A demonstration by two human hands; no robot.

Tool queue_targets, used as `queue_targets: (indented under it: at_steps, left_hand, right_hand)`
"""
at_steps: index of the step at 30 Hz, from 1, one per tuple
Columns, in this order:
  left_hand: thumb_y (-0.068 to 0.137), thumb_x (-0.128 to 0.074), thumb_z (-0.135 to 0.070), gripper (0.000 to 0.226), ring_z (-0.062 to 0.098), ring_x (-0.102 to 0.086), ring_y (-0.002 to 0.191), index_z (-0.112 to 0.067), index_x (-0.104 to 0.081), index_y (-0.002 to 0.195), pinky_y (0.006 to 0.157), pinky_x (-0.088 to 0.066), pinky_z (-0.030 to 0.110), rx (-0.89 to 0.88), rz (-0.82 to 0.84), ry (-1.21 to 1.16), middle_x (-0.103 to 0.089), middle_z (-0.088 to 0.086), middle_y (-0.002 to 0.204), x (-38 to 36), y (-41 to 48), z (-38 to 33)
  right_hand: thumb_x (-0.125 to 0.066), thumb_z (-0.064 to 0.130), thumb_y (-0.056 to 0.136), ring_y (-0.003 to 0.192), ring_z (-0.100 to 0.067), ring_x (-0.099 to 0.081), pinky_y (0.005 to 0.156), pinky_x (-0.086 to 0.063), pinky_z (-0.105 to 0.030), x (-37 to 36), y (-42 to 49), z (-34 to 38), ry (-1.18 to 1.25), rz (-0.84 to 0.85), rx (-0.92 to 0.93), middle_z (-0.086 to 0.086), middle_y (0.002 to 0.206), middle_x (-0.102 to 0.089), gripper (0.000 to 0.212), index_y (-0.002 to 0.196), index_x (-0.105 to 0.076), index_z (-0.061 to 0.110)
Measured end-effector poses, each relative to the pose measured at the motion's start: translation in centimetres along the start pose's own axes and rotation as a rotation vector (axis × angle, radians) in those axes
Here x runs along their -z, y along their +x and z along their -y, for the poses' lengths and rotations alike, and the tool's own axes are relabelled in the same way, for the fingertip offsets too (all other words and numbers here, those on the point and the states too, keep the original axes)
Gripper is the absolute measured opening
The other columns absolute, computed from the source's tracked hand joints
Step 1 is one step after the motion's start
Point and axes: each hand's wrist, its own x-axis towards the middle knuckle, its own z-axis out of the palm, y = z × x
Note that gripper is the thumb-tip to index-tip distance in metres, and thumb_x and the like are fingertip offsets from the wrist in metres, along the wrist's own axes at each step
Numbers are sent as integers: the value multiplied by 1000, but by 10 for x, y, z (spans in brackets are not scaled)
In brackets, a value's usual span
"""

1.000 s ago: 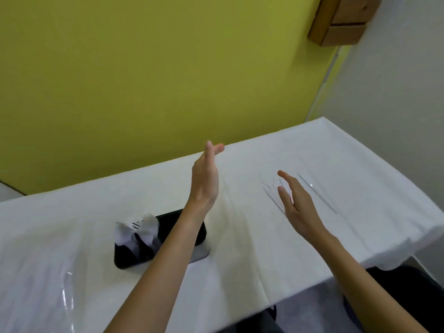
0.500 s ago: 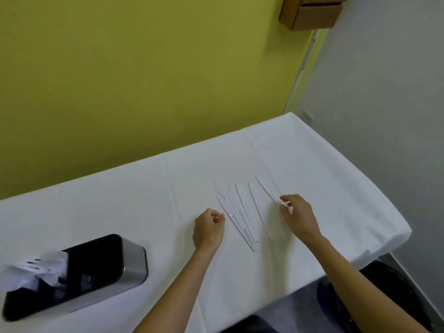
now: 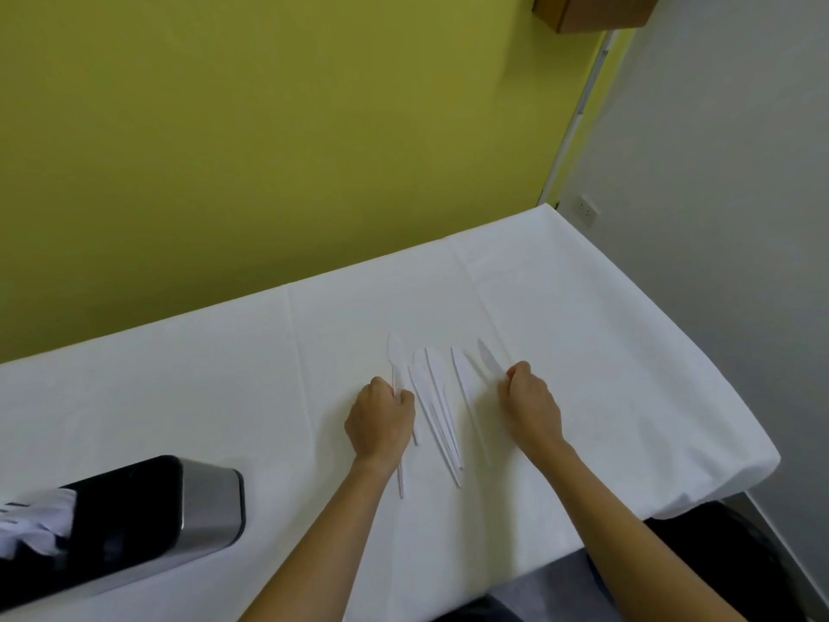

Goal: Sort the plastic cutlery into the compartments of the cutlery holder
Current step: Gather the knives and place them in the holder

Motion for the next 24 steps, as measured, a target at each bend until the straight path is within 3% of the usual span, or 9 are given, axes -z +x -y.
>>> queue_targets:
  at_steps: [3,6,10,13,16,21,24]
  left_hand:
    - [95,-41,-20,20,23,-55,74,-7,-54,86,64,-42,32,18,-19,10,-64,9,91,3,4,-3]
    - [99,-34,-18,21,30,-59,81,-4,-50,99,64,-39,34,44,-54,32,-63,14,96,9,13,-8]
    - [102,-30,-19,25,36,-61,96,-2,-42,116,71,-46,38,77,-43,-14,-61,19,108,13,33,-20]
    - [101,-36,-40,43,35,-61,99,-2,-39,122,70,-42,36,42,32,4,-61,18,112,10,44,-25]
    - [96,-48,-44,50,35,-60,105,-2,-40,122,72,-42,36,-32,89,109,-60,18,116,5,49,-22]
    - [100,-43,-21,25,33,-62,99,-1,-49,111,73,-46,36,-118,40,202,-61,17,110,4,48,-17]
    - [99,-43,-15,21,32,-63,95,0,-48,113,67,-42,33,-155,4,211,-60,16,109,3,44,-13]
  right_hand:
    - [-30,16,96,69,-24,-55,64,-45,-38,-12,-19,1,106,11,-32,-5,78,-55,14,92,-42,10]
    - [-39,31,95,66,-24,-57,58,-42,-33,-23,-25,7,25,22,-11,-5,79,-59,21,91,-44,11]
    - [-37,19,95,66,-20,-50,55,-33,-29,-25,-18,10,-167,31,59,-2,87,-53,10,88,-41,12]
    - [-34,9,93,65,-20,-47,53,-30,-28,-24,-17,11,-190,48,64,-2,85,-48,9,86,-39,11]
    - [-34,11,92,61,-20,-45,49,-28,-27,-21,-20,12,-108,42,67,-4,80,-50,8,86,-39,10]
    - [-32,13,94,57,-17,-40,51,-32,-32,-12,-25,12,326,146,-23,-2,67,-47,6,90,-37,11]
    - [-29,11,94,60,-17,-41,54,-34,-33,-11,-28,16,437,191,-75,-2,69,-47,8,95,-36,13]
